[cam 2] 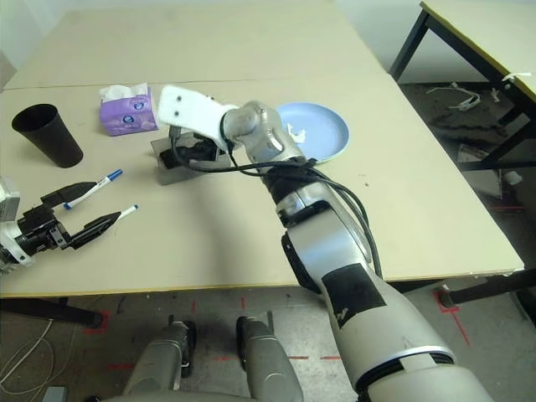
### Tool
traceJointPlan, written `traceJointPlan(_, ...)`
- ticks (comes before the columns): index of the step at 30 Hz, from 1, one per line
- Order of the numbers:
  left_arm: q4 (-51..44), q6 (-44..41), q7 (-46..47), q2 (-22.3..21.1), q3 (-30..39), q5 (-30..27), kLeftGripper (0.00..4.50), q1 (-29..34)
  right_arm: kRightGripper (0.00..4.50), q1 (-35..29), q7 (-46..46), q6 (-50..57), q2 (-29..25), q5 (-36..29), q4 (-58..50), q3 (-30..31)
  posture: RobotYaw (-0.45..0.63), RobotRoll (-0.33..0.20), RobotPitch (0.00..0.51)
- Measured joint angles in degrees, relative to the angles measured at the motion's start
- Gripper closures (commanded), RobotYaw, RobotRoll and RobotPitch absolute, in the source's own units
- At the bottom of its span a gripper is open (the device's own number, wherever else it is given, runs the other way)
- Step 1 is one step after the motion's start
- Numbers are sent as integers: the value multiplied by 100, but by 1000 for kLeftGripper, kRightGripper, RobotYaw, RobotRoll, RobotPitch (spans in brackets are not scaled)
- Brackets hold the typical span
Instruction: Organize and tidy the items on the table.
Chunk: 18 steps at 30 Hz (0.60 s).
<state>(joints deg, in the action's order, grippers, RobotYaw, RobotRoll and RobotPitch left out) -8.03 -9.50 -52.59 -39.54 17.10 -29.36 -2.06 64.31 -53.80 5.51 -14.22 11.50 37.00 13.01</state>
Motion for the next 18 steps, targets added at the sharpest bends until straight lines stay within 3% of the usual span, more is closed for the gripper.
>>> traceJointPlan(8,118,27,-25,-5,11,1,0,20,17,-2395,-1238,945,-1339,-1748,-2446,-1025,-33,0,196)
traceJointPlan(12,173,31,-114,-21,16,-3,0,22,17,-3403,-1338,444,-1792,-2253,-2741,-1588,-47,0,195)
traceJointPlan(18,278,33,-222,-58,14,-1,0,9,17,-4232,-1353,-661,-1820,-2698,-2559,-2090,-53,0,192)
